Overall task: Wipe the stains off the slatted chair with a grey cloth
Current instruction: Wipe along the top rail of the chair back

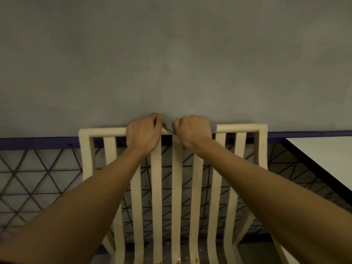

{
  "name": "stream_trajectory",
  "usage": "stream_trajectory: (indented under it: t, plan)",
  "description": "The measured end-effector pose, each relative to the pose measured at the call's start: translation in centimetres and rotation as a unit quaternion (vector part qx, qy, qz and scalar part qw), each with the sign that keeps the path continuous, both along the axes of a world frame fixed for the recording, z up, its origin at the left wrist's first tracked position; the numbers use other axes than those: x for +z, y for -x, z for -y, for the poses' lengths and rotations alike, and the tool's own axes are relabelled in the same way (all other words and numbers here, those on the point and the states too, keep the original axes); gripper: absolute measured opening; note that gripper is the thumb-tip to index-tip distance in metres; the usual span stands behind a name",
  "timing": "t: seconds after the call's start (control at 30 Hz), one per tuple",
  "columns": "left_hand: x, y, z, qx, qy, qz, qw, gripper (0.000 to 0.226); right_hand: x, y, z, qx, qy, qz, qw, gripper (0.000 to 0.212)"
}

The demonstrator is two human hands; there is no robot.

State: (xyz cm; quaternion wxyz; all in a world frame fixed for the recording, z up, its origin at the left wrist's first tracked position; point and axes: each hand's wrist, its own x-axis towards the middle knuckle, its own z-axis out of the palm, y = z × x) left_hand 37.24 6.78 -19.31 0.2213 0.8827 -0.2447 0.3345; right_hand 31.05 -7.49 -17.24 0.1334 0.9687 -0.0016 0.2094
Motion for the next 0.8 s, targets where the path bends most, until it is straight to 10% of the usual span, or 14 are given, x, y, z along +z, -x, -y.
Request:
stream_trajectory:
  t: [0.47,0.8]
  plan:
    - [1.6,-0.7,-5.4,-0.01,0.052,-0.166,0.985,0.041,-1.0,-3.3,-5.4,0.248,-0.162,0.007,0.955,0.035]
    - [2.9,-1.2,-5.9,0.022,-0.033,-0.144,0.989,0.041,1.1,0.6,7.2,0.149,-0.199,0.002,0.969,0.045]
